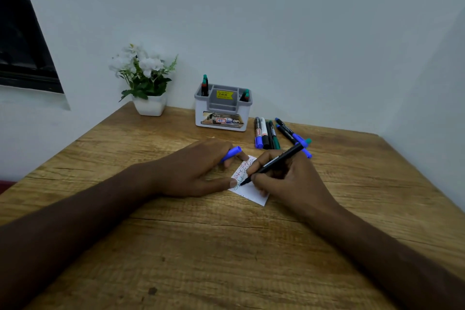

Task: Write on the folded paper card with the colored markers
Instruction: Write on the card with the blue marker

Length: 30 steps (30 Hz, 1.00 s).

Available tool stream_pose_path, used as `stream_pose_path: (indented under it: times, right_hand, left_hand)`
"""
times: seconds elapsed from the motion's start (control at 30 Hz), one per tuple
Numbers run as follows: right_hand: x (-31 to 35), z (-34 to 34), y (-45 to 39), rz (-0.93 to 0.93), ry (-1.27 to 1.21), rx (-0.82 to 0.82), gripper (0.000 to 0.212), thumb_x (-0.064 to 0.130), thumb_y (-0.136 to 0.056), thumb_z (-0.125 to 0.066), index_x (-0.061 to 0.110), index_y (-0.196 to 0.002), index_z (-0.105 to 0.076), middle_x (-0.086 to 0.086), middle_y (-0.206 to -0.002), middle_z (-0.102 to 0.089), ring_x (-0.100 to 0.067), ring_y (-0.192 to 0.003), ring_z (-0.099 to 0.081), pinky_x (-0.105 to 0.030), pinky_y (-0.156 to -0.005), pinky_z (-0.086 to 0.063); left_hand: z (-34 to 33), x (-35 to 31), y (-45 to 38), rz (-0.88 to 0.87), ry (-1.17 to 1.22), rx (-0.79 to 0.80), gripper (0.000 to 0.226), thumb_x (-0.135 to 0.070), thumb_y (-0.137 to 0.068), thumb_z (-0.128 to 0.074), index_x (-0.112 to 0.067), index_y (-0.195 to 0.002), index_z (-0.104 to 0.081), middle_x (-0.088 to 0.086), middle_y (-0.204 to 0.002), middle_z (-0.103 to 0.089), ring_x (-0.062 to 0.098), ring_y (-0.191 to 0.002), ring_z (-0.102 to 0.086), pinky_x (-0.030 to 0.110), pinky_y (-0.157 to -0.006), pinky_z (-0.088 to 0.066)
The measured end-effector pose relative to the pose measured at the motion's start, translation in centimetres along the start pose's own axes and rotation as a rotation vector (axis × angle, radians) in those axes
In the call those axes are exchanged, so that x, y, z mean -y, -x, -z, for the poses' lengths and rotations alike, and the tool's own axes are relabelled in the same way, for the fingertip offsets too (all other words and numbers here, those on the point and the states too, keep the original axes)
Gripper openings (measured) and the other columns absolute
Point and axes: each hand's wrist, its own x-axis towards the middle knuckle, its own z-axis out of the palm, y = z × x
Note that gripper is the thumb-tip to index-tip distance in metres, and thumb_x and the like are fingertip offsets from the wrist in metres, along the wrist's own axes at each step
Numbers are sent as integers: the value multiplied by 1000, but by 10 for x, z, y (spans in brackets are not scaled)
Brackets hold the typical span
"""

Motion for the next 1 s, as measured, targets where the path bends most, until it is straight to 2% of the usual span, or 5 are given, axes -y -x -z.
stream_pose_path:
  times: [0.13, 0.4, 0.73, 0.87, 1.0]
  right_hand:
    - [-2, -2, -2, 21, 10, -11, 16, 11, -85, -77, 27, -82, -80, -3, -81, -79, -24, -71, -74, -59, -77, -62]
    - [-3, -2, -1, 32, 48, 17, 15, 19, -85, -76, 32, -81, -80, 1, -82, -79, -23, -76, -73, -58, -80, -61]
    - [-2, 0, -1, 2, 42, 73, 10, 18, -85, -76, 27, -80, -79, 7, -83, -79, -10, -81, -74, -40, -83, -63]
    - [-4, 1, -2, -2, 38, 37, 13, 17, -85, -75, 28, -79, -79, 5, -80, -79, -9, -73, -72, -40, -77, -62]
    - [-6, 1, -3, -23, 31, 38, 13, 15, -86, -75, 25, -80, -78, 2, -80, -79, -10, -72, -71, -38, -75, -61]
  left_hand:
    - [-1, 1, -1, -5, 18, -8, 21, -57, -99, -60, -45, -98, -43, -25, -100, -50, -1, -97, -50, 21, -82, -41]
    - [-3, 3, -1, -2, 40, 19, 20, -57, -99, -59, -45, -101, -43, -24, -102, -50, 3, -98, -52, 27, -86, -48]
    - [-2, 4, 0, 29, 55, 43, 34, -59, -98, -58, -30, -114, -52, -18, -107, -54, 4, -100, -52, 31, -87, -50]
    - [-1, 2, 0, 2, 70, 26, 18, -56, -99, -59, -47, -108, -46, -35, -105, -49, -4, -103, -52, 20, -85, -42]
    - [1, -2, 0, -8, 79, 18, 23, -55, -100, -60, -62, -106, -39, -41, -106, -47, -7, -104, -51, 14, -84, -37]
